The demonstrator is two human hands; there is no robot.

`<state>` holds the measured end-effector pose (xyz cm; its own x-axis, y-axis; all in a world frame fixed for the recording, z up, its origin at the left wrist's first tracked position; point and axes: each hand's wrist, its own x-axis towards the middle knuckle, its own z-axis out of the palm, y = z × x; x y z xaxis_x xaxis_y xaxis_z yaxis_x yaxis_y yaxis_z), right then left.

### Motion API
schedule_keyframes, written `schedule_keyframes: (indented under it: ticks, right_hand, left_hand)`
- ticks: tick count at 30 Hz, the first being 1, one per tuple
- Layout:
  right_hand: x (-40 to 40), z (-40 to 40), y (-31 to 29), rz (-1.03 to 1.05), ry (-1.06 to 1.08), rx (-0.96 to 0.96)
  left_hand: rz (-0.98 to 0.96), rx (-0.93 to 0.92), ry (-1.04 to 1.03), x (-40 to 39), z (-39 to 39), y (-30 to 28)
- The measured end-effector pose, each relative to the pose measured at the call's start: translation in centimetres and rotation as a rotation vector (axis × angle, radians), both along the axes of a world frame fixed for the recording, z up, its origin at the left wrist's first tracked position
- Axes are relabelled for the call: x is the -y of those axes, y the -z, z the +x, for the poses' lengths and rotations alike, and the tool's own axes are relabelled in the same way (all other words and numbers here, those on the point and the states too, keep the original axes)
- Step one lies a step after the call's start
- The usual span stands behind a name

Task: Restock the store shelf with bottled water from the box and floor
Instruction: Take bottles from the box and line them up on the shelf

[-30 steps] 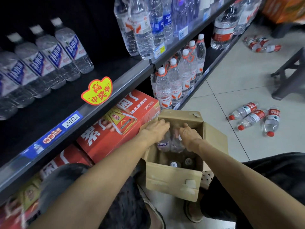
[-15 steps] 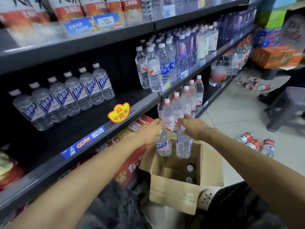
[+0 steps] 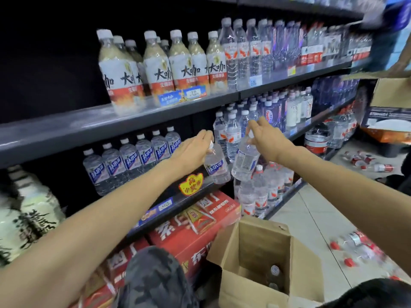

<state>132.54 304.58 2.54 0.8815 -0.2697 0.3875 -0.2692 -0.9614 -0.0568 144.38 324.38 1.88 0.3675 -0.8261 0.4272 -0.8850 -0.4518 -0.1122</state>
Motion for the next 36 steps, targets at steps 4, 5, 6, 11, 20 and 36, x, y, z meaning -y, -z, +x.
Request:
schedule_keyframes:
  ticks: [4, 5, 6, 11, 20, 36]
  right_hand:
    - [-1.3, 2.1, -1.9, -0.024, -0.019, 0.094]
    - [-1.7, 2.7, -2.1, -0.016, -0.036, 0.121]
    - [-2.2, 3.3, -2.2, -0.005, -0.057, 0.15]
    - [-4.7, 6.7, -1.6, 0.06, -0.116, 0.201]
    - [-8.8, 12.8, 3.3, 0.104, -0.227, 0.162]
    - [-13.9, 21.3, 4.2, 0.127, -0.359, 0.018]
  left_hand:
    - [-0.059, 0.046, -0.024, -1.6, 1.0, -2.6]
    - [-0.05, 0.067, -0.046, -1.9, 1.2, -3.0]
    - [-0.037, 0.089, -0.068, -2.4, 1.5, -3.2]
    - [0.051, 0.145, -0.175, -4.6, 3.1, -2.7]
    - [0.173, 0.097, -0.321, -8.8, 7.5, 1.1]
    - [0.27, 0.066, -0.541, -15.0, 13.7, 2.8]
